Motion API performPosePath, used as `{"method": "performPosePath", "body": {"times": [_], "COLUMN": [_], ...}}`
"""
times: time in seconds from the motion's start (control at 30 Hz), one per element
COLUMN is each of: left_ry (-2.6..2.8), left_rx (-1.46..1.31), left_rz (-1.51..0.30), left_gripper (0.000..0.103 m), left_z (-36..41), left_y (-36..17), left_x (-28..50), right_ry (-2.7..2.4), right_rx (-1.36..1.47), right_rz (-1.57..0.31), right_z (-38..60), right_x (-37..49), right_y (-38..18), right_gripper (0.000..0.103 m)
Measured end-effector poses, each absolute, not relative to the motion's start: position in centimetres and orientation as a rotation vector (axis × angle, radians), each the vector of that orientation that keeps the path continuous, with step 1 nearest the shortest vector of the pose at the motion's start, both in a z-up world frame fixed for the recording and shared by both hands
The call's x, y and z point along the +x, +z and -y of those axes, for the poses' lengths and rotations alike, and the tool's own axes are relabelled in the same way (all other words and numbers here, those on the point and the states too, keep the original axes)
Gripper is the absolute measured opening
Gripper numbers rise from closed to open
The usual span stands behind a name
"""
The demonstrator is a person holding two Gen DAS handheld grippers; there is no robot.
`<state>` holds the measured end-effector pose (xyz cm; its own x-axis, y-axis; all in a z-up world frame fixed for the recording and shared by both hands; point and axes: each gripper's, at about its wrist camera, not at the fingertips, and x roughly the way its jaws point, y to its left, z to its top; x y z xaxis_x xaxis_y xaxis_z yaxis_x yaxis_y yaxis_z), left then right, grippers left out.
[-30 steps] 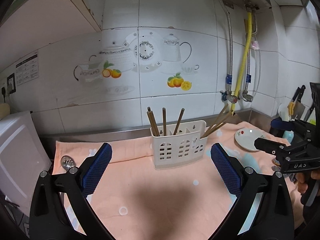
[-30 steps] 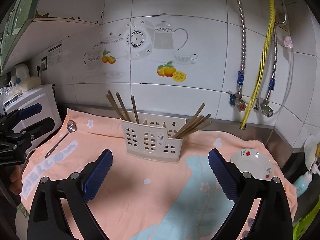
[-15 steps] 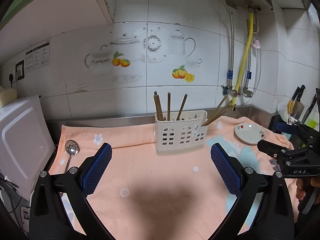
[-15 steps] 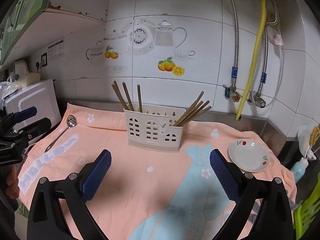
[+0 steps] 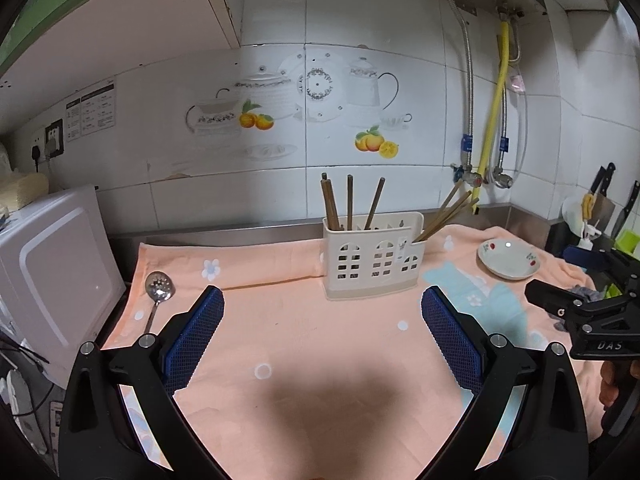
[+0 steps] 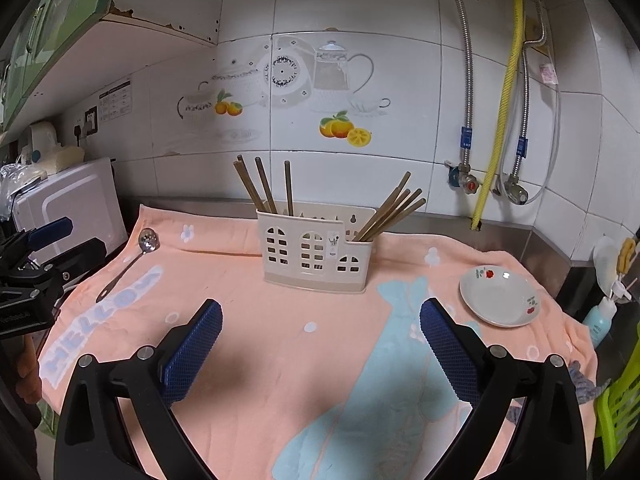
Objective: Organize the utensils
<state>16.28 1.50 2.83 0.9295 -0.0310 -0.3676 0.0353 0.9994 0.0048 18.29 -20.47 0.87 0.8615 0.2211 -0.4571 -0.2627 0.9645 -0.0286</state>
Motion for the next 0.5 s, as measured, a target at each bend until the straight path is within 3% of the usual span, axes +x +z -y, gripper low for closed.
{"method": "performPosePath", "body": {"times": [0.5], "left_ry": [-0.021], "left_rx": [0.027], "left_rz": [-0.398], "left_gripper": [0.098], "left_z": [-1.16], "left_y": [2.06], "left_x": [15.59], "right_ry": [0.241], "right_rx": [-0.068], "right_rz": [-0.469], "right_z": [21.31], "right_x": [17.65], "right_y": [0.45], "right_gripper": [0.096]}}
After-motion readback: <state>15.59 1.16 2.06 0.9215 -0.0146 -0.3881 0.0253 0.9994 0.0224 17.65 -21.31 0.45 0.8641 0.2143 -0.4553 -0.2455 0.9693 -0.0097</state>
